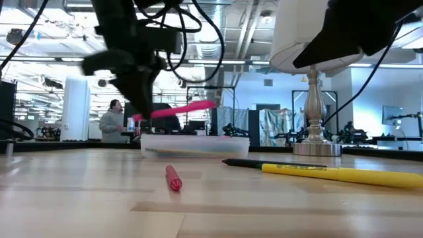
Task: Pick & place school supplies into a supply box
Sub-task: Put the pink pen into the pink supply box
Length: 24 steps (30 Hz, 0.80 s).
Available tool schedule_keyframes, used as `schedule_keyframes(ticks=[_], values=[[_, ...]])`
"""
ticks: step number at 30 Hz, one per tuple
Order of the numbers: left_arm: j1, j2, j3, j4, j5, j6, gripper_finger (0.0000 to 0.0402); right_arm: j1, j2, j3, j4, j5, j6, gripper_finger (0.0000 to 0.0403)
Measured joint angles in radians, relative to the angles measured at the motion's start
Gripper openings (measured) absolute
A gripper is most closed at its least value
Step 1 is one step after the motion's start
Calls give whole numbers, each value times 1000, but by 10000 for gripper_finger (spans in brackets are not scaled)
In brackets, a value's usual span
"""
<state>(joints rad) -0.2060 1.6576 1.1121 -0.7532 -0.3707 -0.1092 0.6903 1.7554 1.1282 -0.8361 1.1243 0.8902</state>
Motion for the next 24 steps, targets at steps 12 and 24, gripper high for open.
schedule_keyframes(ticks=[12, 24], values=[[250, 9, 2, 96, 16, 18, 26, -52, 0, 0, 6, -1, 0, 107], [356, 64, 2, 115, 101, 24, 27, -51, -1, 0, -3, -2, -4, 107]])
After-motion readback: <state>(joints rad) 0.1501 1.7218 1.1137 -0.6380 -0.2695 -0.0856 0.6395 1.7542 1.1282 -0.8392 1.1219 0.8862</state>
